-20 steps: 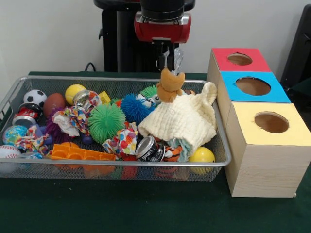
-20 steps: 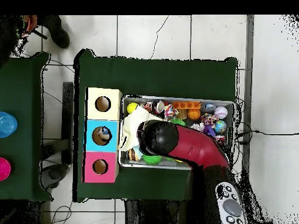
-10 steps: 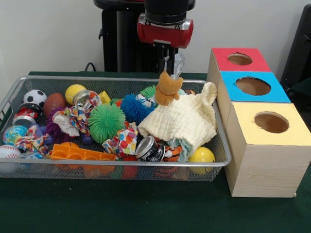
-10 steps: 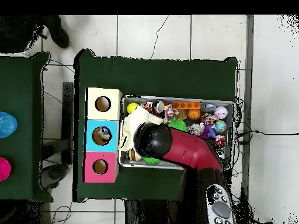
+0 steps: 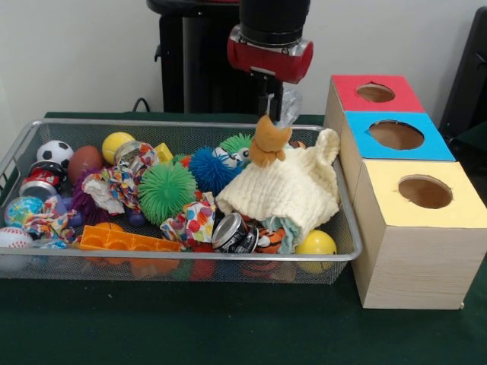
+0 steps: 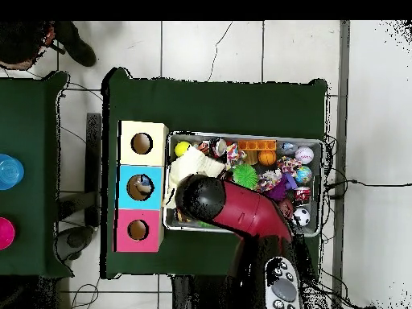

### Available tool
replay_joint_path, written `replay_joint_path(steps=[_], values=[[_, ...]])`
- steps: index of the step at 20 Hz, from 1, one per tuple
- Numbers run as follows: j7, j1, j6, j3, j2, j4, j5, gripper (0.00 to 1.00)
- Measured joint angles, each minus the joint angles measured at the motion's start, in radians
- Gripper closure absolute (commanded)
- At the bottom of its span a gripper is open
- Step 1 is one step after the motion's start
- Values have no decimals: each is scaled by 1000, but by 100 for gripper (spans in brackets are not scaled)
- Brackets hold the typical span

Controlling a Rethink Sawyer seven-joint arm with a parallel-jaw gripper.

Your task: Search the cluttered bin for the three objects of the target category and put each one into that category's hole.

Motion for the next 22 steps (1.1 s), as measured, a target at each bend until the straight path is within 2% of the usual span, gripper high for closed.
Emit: replay_joint_path(steps=[6, 12, 22], values=[[101, 29, -16, -8, 0, 48, 109, 100], [184, 81, -16, -24, -9, 86, 186, 100], [231, 114, -16, -32, -27, 122, 246, 100]])
